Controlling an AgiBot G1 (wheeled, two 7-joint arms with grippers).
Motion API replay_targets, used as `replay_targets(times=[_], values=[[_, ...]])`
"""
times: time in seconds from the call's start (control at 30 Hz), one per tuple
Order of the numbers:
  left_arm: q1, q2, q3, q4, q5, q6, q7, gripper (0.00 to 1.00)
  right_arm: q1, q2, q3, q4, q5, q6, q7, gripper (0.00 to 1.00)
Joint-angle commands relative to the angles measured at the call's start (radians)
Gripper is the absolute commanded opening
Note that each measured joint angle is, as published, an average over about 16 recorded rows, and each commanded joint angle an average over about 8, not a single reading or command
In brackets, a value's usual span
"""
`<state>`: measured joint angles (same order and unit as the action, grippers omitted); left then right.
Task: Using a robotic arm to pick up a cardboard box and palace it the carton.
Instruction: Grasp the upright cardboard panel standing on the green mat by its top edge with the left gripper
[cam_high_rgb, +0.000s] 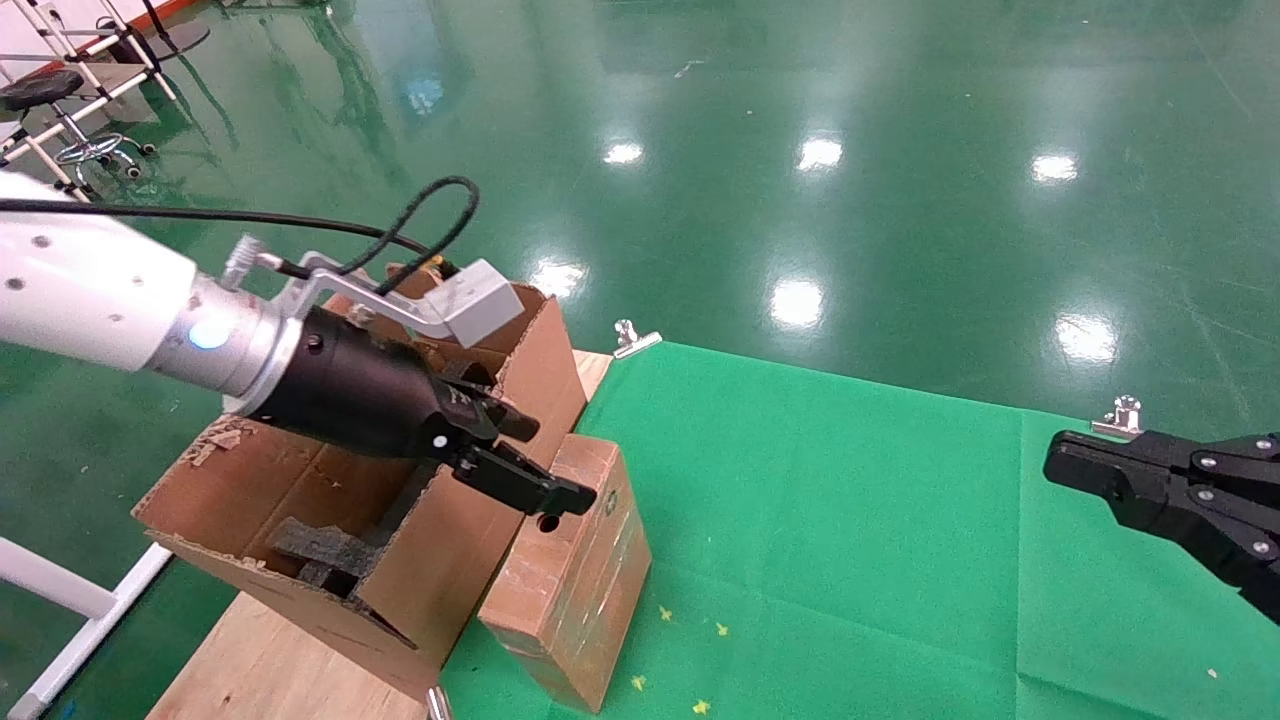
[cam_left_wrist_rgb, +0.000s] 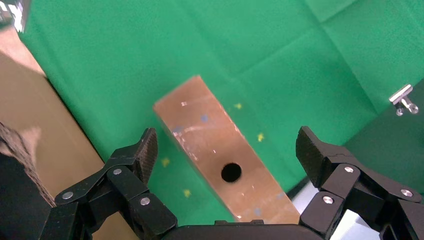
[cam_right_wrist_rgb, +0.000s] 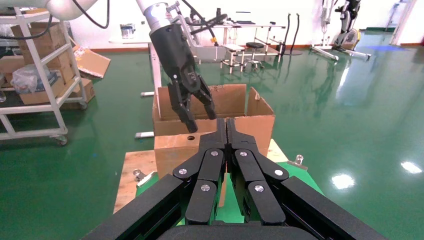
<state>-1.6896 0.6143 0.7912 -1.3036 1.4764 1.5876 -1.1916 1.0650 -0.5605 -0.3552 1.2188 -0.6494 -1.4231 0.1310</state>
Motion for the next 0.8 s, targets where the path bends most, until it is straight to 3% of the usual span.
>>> replay_targets(times=[0.03, 0.3, 0.6, 0.63, 0.8], values=[[-0.042, 0.013, 0.053, 0.003, 0.021, 0.005, -0.063, 1.00, 0.000, 0.000, 0.000, 0.000, 0.000, 0.000, 0.000, 0.00], [-0.138, 0.040, 0.242, 0.029, -0.007, 0.002, -0.195, 1.00, 0.000, 0.000, 0.000, 0.000, 0.000, 0.000, 0.000, 0.00], [-0.187, 0.065, 0.366, 0.023, -0.033, -0.013, -0.255, 1.00, 0.000, 0.000, 0.000, 0.000, 0.000, 0.000, 0.000, 0.00], [-0.189, 0.068, 0.374, 0.020, -0.034, -0.015, -0.261, 1.00, 0.000, 0.000, 0.000, 0.000, 0.000, 0.000, 0.000, 0.06], [-0.198, 0.086, 0.413, 0.007, -0.024, -0.024, -0.294, 1.00, 0.000, 0.000, 0.000, 0.000, 0.000, 0.000, 0.000, 0.69]])
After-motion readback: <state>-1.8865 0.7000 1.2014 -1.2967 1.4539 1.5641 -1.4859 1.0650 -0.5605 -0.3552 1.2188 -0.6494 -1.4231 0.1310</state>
